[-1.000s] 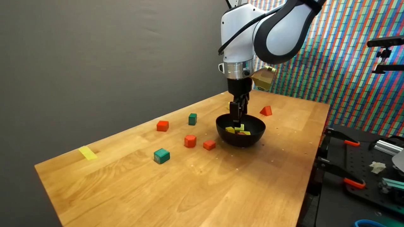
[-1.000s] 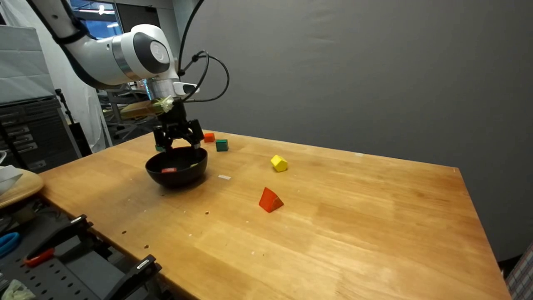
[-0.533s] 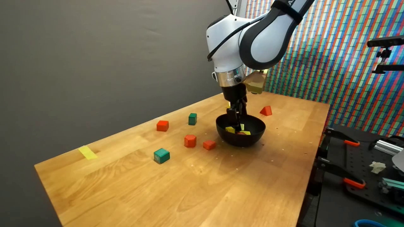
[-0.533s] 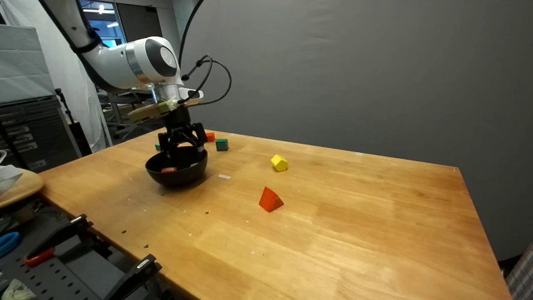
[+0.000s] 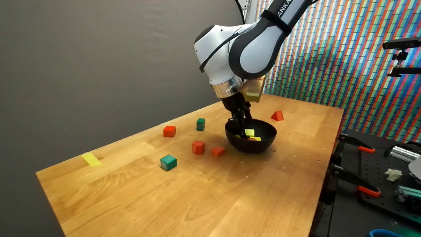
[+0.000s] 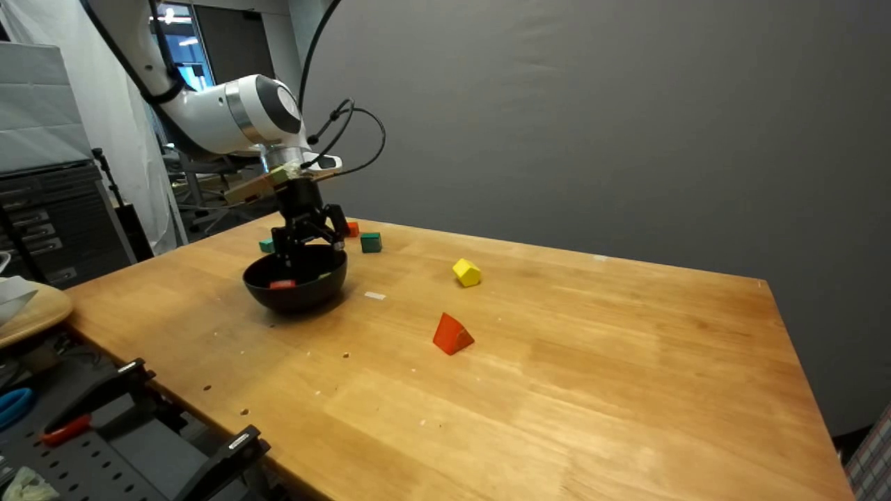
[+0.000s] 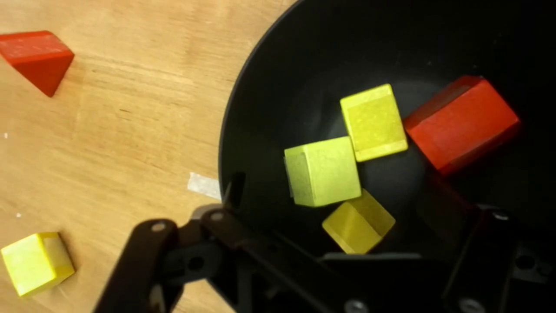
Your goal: Remove all the contents from the black bowl.
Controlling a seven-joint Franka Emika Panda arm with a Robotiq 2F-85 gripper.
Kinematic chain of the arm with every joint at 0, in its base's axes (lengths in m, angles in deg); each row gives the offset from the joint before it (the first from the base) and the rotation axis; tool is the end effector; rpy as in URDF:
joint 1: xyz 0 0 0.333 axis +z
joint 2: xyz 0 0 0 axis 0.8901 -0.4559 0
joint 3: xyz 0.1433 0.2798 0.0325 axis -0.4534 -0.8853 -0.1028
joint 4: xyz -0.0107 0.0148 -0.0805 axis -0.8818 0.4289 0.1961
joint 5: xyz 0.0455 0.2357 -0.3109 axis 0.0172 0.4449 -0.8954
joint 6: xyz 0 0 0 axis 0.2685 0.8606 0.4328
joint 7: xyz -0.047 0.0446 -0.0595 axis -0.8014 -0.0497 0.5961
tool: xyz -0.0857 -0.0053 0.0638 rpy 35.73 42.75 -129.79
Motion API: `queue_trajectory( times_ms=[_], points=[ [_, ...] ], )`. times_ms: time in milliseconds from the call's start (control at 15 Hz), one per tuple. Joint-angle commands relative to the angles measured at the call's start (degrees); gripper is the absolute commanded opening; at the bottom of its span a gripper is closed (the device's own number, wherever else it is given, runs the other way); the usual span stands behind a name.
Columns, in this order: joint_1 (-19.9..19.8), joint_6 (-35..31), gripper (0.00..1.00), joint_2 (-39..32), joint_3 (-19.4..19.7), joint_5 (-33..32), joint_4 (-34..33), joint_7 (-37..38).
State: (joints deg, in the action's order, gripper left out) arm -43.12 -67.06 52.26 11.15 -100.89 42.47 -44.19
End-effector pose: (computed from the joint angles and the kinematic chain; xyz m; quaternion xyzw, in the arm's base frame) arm 0.5308 0.1747 0.1529 0.9589 0.1357 -0.1402 0.2058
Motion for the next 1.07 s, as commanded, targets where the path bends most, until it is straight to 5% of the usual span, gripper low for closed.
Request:
queue_trajectory(
  times_ms=[0,400,600,667,1000],
  points=[
    [1.52,-3.23,1.00,0.44,0.58,-5.23,1.44,2.68],
    [4.31,-21.55,1.00,1.89,3.53,-18.26,9.15,15.94],
    [5.08,-25.53,0.99,3.28,4.82,-24.38,12.71,24.27],
    [4.87,-26.38,0.78,3.65,4.81,-26.08,13.51,26.67],
    [3.86,-26.75,0.44,5.15,3.54,-33.53,15.97,35.99]
  ],
)
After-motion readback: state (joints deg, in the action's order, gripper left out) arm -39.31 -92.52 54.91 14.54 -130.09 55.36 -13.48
